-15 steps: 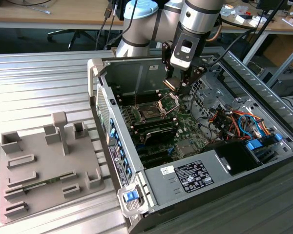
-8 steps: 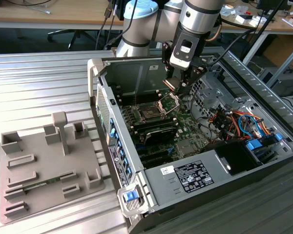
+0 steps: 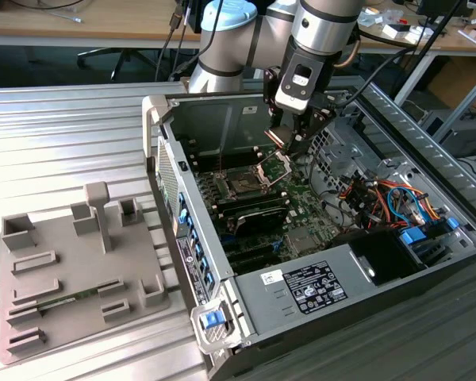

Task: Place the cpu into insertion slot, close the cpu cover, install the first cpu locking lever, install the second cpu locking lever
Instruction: 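Place the cpu into insertion slot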

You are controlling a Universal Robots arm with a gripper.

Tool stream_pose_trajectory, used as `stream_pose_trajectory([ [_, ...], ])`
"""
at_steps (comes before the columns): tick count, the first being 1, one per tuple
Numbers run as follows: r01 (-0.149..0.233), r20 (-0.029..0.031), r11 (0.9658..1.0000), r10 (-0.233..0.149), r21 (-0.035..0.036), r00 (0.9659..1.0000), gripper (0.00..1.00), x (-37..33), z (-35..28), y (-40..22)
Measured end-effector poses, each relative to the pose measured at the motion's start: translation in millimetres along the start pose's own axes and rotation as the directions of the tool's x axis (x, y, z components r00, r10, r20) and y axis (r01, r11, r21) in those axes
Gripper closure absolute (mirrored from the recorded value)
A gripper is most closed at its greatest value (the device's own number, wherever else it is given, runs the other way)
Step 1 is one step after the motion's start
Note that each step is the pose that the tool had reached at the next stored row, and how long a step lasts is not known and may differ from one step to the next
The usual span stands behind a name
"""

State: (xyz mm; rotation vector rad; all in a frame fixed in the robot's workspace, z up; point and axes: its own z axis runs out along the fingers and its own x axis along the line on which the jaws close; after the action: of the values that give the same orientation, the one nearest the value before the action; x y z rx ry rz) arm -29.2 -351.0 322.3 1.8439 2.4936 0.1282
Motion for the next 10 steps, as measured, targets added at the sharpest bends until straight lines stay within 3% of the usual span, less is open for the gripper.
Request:
stream_pose_trajectory([
  [10,-0.012,0.001,0.9999,0.012,-0.0002,0.9999,0.45,0.0,0.1,0.0],
])
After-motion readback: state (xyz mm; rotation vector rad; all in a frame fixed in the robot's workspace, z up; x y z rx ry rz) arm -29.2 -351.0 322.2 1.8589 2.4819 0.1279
